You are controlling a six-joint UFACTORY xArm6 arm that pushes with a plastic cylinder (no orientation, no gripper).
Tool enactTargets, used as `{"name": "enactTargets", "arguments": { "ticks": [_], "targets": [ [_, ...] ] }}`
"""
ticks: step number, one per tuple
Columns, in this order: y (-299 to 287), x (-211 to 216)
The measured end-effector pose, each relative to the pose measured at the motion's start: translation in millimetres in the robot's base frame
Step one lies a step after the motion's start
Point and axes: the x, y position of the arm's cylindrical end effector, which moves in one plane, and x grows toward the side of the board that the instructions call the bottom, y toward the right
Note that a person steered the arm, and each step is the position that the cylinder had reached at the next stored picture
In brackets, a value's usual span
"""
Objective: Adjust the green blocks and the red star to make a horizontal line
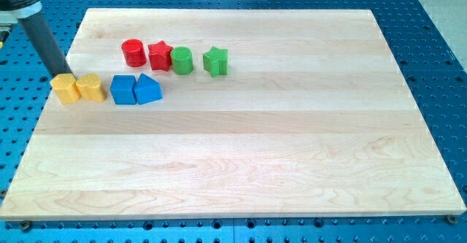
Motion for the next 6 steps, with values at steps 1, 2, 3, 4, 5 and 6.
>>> {"name": "enactTargets", "arguments": {
  "ticks": [1, 2, 3, 4, 5, 6],
  "targets": [
    [41.9, 2.6],
    [69.1, 2.6],
    [70.0, 4.1],
    [70.0, 6.4],
    [70.0, 8.9],
    [70.0, 8.9]
  ]
}}
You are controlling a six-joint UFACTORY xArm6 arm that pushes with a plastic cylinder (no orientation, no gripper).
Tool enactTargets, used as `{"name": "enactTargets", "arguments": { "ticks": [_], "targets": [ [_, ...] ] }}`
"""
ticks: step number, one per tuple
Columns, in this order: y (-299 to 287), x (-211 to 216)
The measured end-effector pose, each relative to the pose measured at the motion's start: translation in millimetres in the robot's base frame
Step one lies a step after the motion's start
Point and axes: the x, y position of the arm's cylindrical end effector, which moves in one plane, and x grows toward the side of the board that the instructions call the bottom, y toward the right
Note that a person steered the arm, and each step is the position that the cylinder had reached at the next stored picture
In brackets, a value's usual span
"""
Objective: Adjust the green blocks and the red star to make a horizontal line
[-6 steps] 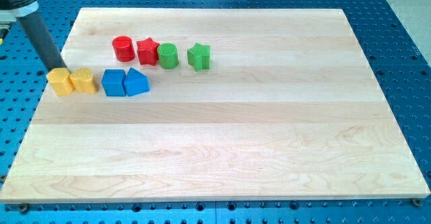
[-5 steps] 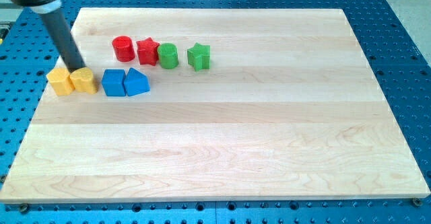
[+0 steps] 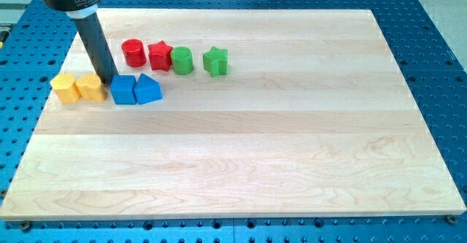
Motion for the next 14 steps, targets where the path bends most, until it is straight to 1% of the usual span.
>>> {"name": "enactTargets", "arguments": {
  "ticks": [3, 5, 7, 12, 14],
  "targets": [
    [0.4, 5.9],
    [21.5, 4.5],
    [52.6, -20.5],
    [175.4, -21.8],
    [228.9, -31.6]
  ]
}}
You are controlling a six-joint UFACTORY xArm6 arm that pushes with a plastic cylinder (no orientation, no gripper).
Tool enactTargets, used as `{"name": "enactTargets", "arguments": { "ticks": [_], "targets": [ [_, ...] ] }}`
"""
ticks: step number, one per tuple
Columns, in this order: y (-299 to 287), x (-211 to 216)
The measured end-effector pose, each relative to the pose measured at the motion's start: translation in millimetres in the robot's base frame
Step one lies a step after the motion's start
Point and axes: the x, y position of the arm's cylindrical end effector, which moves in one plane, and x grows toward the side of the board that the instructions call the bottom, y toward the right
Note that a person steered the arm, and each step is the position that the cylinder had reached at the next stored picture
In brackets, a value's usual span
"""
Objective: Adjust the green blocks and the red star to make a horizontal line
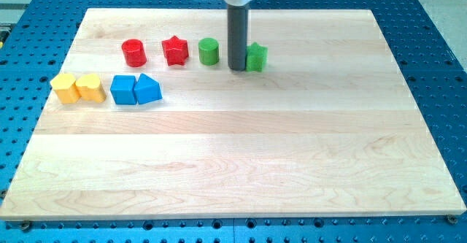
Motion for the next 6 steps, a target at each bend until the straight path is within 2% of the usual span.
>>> {"name": "enactTargets", "arguments": {
  "ticks": [1, 5, 6],
  "targets": [
    [-2.5, 19.3],
    [103.8, 11.2],
    [114.7, -20.7]
  ]
}}
